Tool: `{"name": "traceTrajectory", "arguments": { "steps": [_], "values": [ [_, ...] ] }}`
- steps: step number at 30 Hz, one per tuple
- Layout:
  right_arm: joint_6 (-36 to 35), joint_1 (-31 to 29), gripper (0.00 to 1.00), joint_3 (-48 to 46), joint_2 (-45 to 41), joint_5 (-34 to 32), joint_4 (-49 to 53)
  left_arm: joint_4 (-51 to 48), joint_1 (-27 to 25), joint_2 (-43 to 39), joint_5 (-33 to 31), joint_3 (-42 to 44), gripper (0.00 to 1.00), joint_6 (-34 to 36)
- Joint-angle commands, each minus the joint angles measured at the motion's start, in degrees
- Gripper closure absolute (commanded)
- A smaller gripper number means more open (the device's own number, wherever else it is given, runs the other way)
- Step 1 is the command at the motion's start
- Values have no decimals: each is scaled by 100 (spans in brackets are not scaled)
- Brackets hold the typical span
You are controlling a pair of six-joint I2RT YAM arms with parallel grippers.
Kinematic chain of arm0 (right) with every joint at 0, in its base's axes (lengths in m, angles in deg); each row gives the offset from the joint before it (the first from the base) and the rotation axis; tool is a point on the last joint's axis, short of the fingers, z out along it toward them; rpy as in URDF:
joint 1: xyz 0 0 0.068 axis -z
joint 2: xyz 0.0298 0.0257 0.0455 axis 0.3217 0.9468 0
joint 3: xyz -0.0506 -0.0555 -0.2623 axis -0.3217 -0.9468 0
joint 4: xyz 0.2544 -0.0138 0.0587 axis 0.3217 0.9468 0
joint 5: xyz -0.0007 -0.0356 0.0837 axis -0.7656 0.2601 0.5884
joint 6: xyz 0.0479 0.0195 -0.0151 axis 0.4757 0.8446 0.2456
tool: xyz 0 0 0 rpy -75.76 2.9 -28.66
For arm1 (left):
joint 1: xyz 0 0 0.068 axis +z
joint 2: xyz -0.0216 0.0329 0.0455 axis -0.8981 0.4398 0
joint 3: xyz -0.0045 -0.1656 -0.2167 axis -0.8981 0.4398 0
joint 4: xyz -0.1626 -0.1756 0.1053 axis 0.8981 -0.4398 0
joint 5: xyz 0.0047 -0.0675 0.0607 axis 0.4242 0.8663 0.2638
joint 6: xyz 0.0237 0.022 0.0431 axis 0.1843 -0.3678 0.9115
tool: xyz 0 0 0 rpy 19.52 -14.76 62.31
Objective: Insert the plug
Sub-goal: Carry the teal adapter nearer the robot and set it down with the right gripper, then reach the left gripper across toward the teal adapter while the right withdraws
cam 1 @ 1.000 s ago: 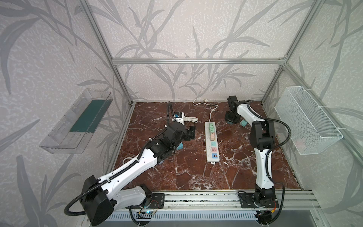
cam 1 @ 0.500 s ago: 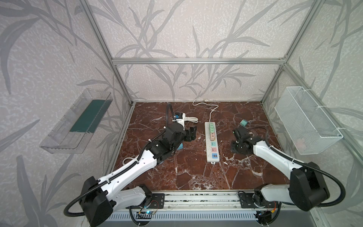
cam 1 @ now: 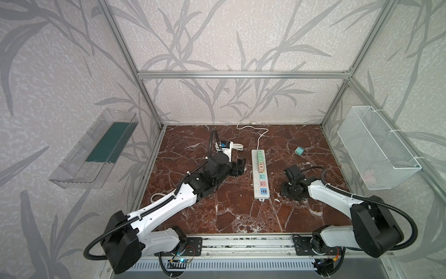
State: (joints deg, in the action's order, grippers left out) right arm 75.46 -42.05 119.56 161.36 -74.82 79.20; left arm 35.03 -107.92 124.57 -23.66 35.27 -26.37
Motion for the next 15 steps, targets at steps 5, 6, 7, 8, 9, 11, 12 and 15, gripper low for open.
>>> {"name": "traceTrajectory", "arguments": {
  "steps": [5,6,7,8,9,11,12,15],
  "values": [
    [321,-22,33,-149,-303,1019,-410,-21,-278,167,-184,-24,24,343],
    [351,-26,33,-176,-403,1136,-515,-40,-320,173,-230,-35,24,397],
    [382,-24,33,-157,-494,1164,-518,-52,-364,195,-270,-41,24,475],
    [357,-11,33,-96,-563,1141,-434,-71,-403,215,-274,-61,24,553],
    [324,-10,33,1,-649,1043,-243,-113,-464,263,-310,-102,24,668],
    [201,51,33,110,-837,958,31,-310,-613,416,-438,-257,26,814],
    [117,121,33,166,-968,903,163,-442,-720,515,-494,-357,28,876],
    [-212,344,32,289,-1441,490,552,-476,-1076,846,-310,-568,31,1119]
  ]
}}
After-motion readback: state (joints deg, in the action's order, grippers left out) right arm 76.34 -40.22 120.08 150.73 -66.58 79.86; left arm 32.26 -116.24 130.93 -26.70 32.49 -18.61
